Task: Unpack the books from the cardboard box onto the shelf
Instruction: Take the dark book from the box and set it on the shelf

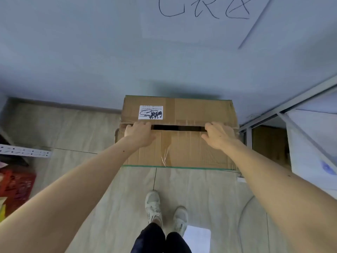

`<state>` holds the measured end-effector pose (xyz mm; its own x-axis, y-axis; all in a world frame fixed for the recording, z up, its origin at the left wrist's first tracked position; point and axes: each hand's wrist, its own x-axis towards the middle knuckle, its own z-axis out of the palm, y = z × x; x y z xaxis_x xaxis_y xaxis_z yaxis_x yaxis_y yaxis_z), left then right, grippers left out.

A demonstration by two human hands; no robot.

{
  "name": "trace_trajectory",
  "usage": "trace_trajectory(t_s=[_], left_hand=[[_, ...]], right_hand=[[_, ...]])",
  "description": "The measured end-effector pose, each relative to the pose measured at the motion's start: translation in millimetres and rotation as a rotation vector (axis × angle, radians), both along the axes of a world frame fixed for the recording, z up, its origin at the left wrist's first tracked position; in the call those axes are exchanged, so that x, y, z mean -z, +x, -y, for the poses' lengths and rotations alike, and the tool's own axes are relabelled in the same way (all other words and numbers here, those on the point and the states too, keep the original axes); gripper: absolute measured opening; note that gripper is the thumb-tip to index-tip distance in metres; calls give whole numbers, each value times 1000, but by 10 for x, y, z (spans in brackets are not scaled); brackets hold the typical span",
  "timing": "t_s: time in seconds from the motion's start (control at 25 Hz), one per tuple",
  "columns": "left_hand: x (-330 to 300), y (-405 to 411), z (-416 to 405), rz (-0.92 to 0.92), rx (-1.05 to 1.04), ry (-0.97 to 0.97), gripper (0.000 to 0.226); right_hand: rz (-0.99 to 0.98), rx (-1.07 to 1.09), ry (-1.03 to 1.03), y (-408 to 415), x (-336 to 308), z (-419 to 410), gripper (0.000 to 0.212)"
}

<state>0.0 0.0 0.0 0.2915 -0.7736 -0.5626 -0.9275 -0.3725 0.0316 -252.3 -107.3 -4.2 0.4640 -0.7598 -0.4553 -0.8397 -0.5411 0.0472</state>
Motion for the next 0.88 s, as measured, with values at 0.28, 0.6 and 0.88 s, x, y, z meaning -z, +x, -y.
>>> trace_trajectory(t_s=[0.28,0.6,0.88], left_hand=[[173,21,-18,8,-28,-76,55],[-439,-53,-163,56,-158,-25,58],[-192,-302,-543,-110,-199,198,59]], right_hand=[[21,-12,47,63,139,2,47],[-4,230,237,-60,-463,-187,78],[-212,452,660,-339,-311,-655,85]])
